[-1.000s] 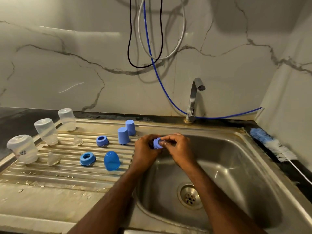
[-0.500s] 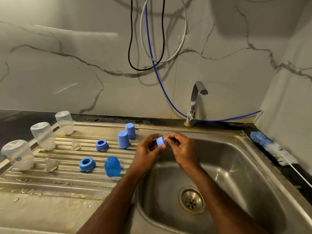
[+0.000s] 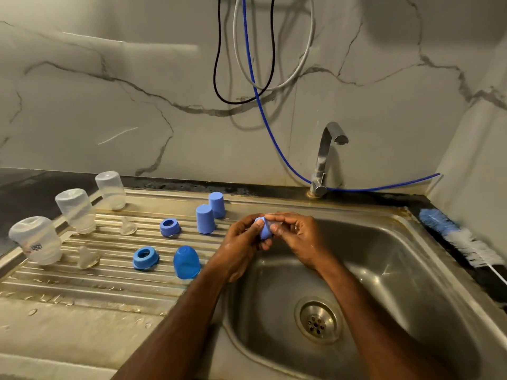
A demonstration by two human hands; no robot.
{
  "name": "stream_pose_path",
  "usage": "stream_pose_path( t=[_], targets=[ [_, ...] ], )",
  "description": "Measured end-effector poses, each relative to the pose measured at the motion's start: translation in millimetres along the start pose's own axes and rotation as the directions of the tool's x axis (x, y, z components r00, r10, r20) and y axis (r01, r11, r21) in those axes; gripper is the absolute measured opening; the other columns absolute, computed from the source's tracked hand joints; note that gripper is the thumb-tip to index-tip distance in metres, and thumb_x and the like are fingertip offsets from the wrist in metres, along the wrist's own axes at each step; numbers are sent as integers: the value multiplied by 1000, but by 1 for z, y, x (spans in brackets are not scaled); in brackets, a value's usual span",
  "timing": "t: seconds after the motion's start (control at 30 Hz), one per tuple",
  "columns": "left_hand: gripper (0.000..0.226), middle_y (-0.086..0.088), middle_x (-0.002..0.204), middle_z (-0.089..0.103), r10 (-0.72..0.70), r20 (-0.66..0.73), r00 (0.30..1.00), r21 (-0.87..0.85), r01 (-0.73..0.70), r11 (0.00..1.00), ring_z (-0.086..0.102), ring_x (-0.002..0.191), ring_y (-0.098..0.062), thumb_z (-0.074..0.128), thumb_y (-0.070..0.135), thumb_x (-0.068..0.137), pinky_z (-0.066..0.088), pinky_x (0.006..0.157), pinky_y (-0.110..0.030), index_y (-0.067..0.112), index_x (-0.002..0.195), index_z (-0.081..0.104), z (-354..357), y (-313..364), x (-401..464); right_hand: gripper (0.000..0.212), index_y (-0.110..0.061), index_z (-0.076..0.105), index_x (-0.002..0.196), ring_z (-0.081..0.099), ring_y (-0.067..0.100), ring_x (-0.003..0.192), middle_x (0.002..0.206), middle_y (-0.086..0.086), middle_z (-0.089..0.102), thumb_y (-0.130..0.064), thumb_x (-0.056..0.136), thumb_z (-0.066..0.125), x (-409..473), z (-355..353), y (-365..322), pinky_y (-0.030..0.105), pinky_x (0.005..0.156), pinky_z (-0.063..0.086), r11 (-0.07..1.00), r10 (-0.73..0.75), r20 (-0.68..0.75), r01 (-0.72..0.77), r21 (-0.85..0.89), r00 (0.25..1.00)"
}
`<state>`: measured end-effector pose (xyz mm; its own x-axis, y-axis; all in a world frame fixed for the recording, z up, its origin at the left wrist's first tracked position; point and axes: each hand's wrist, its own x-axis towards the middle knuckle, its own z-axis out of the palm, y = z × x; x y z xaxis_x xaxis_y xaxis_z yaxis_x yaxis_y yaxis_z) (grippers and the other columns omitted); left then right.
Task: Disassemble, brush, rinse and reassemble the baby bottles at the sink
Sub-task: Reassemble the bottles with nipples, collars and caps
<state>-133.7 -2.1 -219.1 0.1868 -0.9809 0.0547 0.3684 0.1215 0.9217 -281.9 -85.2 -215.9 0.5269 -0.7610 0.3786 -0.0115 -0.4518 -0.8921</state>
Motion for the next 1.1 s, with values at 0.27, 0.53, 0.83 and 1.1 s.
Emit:
stream_pose_path(
  t=[0.27, 0.53, 0.83, 1.1],
  targets=[
    [41, -16, 109, 72, 27, -102, 994, 107, -16, 994, 67, 92, -29, 68, 30, 84, 58, 79, -36, 16, 122, 64, 0, -3, 2, 23, -12, 78, 102, 69, -4, 89, 98, 1, 77, -8, 80, 82, -5, 1, -9, 14, 82, 55, 961, -142, -83, 117, -251, 986],
    [28, -9, 112, 73, 110, -185, 976, 162, -80, 983, 71, 104, -22, 63, 24, 96, 59, 91, -40, 19, 124, 63, 7, -14, 3, 15, -8, 80, 97, 71, 7, 84, 92, 3, 78, -3, 83, 77, -2, 9, -12, 6, 82, 51, 825, -359, -92, 270, -496, 929],
    [38, -19, 119, 70, 9, -41, 999, -227, -18, 974, 68, 109, -33, 61, 10, 88, 59, 92, -40, 6, 126, 60, 6, 3, -5, 19, -14, 80, 93, 75, 19, 92, 92, 2, 79, -1, 78, 81, -2, 3, -15, 31, 84, 60, 991, 11, -169, 12, 136, 985],
    [46, -15, 125, 68, 57, -40, 998, -56, -59, 997, 67, 115, -33, 63, -6, 87, 59, 91, -37, 9, 130, 56, 2, 2, -4, 31, -19, 75, 110, 72, 10, 97, 101, -7, 76, -9, 81, 81, -5, 2, -9, 22, 86, 57, 996, 81, -93, -84, -33, 992]
  ],
)
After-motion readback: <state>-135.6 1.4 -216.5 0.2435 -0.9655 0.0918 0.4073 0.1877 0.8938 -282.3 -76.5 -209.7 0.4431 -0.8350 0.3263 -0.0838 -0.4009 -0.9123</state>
